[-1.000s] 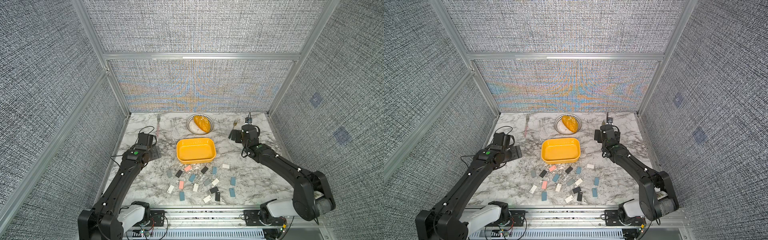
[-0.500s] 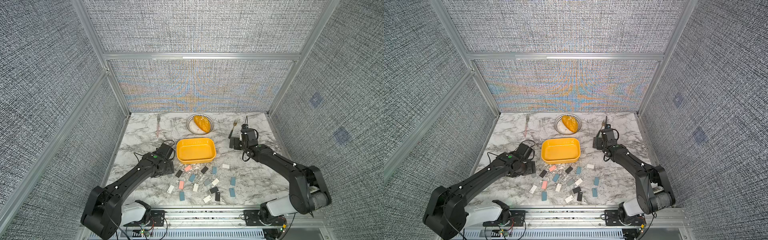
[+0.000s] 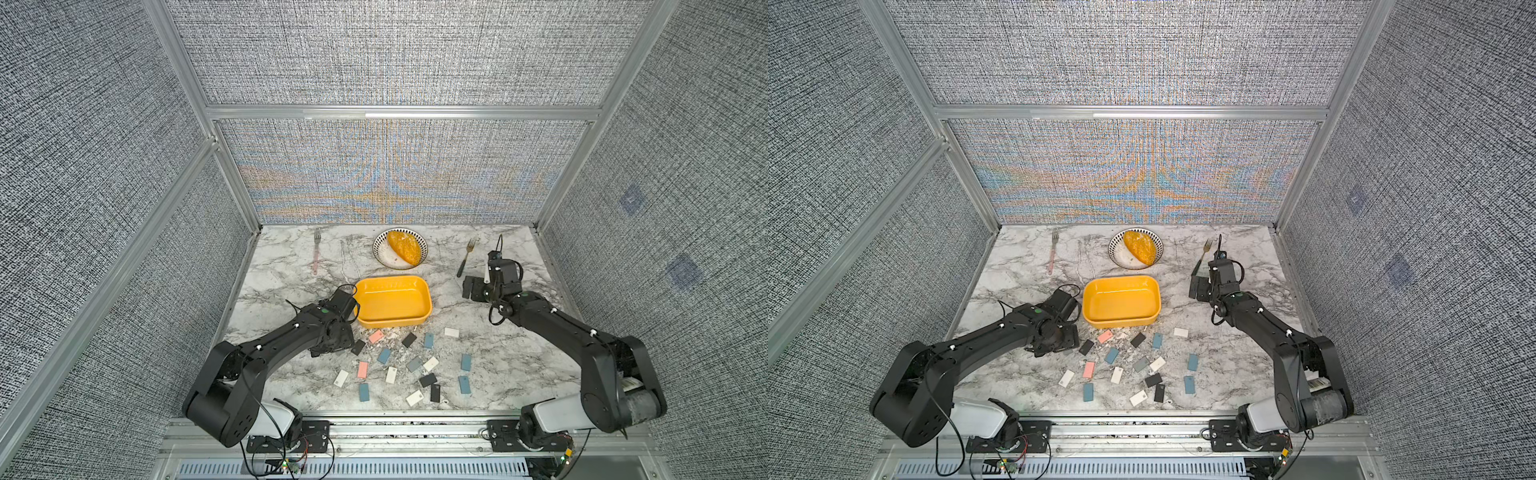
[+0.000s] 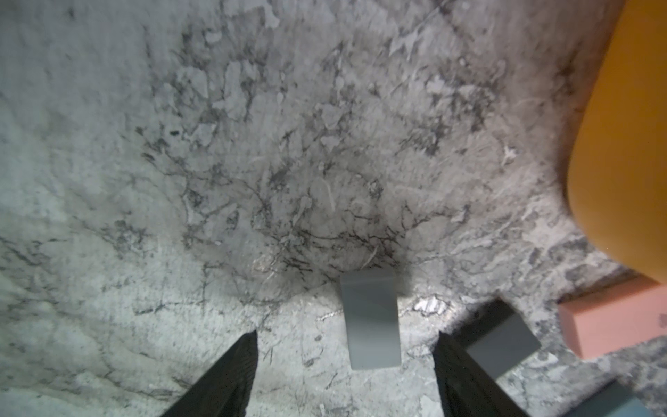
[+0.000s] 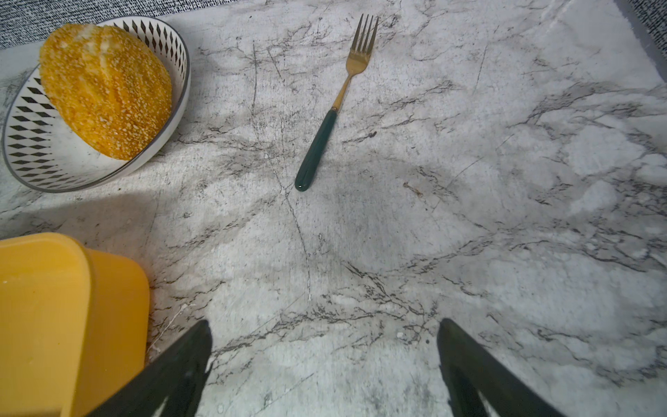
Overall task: Put the eraser in the storage box
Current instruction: Pick up the eraser from the center of the board.
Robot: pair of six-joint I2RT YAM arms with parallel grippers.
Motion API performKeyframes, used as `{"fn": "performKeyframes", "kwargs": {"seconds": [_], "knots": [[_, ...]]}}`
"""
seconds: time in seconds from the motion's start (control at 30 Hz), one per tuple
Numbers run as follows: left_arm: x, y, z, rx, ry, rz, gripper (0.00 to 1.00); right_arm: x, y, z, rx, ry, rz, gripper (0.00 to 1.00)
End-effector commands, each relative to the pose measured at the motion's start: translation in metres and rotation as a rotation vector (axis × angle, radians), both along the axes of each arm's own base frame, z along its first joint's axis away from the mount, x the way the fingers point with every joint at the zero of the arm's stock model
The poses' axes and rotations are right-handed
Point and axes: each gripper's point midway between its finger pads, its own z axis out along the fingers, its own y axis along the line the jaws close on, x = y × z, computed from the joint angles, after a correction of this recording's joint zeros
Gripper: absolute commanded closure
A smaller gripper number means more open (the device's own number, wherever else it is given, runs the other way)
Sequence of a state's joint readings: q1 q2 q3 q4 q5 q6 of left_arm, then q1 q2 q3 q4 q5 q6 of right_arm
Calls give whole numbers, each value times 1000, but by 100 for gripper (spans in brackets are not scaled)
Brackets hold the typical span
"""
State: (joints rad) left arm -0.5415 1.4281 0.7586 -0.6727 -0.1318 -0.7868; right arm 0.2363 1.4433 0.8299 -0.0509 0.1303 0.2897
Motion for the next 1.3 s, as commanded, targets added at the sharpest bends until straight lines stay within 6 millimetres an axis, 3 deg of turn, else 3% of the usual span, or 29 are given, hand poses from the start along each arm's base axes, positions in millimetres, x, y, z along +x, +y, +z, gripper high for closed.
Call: {"fn": "performKeyframes", "kwargs": {"seconds": [0.0, 0.27, 0.7, 1.0, 1.27], "knots": [[3, -1, -5, 2, -6, 15, 23, 2, 1, 2, 7, -13, 0, 2], [-2, -6, -19, 8, 34, -16, 38, 2, -1, 1, 6, -13, -6, 2], [-14, 1, -34, 57, 74, -33, 63, 0, -1, 2, 10, -15, -6, 2], [-15, 13, -26, 109, 56, -27, 76, 0, -1, 1, 10, -14, -4, 2], [-10, 22, -2, 157, 8, -34, 78, -1, -1, -1, 9, -10, -7, 2]]}}
